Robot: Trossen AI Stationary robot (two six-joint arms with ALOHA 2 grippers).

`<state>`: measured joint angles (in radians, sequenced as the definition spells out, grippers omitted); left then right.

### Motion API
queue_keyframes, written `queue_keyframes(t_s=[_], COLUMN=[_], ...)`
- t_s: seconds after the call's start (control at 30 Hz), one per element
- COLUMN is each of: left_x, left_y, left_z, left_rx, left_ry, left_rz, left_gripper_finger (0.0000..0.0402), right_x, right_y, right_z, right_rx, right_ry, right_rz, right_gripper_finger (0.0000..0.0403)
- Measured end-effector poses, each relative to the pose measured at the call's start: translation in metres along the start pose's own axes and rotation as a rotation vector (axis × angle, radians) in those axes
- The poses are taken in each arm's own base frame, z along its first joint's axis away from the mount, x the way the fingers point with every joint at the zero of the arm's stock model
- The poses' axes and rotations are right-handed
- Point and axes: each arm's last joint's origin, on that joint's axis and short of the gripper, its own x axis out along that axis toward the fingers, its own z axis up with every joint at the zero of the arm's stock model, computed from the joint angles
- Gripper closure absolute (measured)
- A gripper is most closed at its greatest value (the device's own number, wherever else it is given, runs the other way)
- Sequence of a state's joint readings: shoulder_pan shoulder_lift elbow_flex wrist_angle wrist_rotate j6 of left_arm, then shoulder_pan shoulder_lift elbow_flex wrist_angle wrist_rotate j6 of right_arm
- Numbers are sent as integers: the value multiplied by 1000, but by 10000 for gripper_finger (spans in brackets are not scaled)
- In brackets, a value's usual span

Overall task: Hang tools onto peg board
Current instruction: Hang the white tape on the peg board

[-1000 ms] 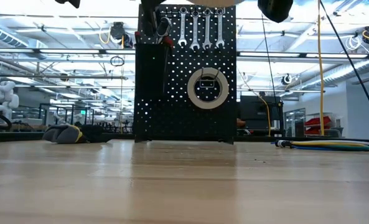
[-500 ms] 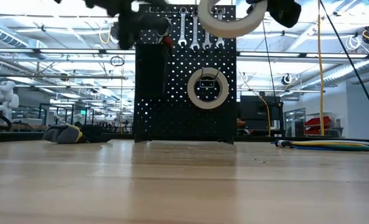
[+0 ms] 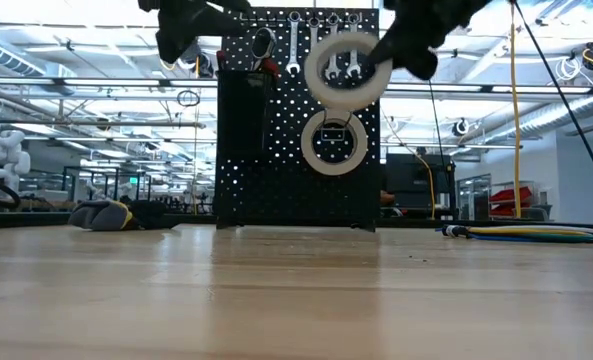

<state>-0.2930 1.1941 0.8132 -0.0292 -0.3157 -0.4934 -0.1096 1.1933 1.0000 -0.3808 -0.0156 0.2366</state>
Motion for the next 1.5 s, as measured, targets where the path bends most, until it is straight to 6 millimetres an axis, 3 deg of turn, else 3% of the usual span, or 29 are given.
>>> queue_keyframes(t_s=[0.37,0.8,1.1,1.33,1.5], left_x=[10,10,10,10,10], left_y=[-7,-10,-13,-13,-13], left_z=[-13,-14,-10,-10,-10], left_rx=[-43,-70,-86,-90,-114], left_ry=[-1,-5,-45,-50,-50], left_rz=[78,67,43,41,41], left_gripper_finger=[269,269,269,269,269], right_x=[26,29,29,28,28], right_y=[-47,-71,-76,-77,-77], right_z=[0,-1,-1,-3,-4], right_rx=[33,42,63,117,136], right_ry=[77,87,87,102,114], right_rz=[-30,-156,-175,-214,-217], right_gripper_finger=[336,336,334,250,225])
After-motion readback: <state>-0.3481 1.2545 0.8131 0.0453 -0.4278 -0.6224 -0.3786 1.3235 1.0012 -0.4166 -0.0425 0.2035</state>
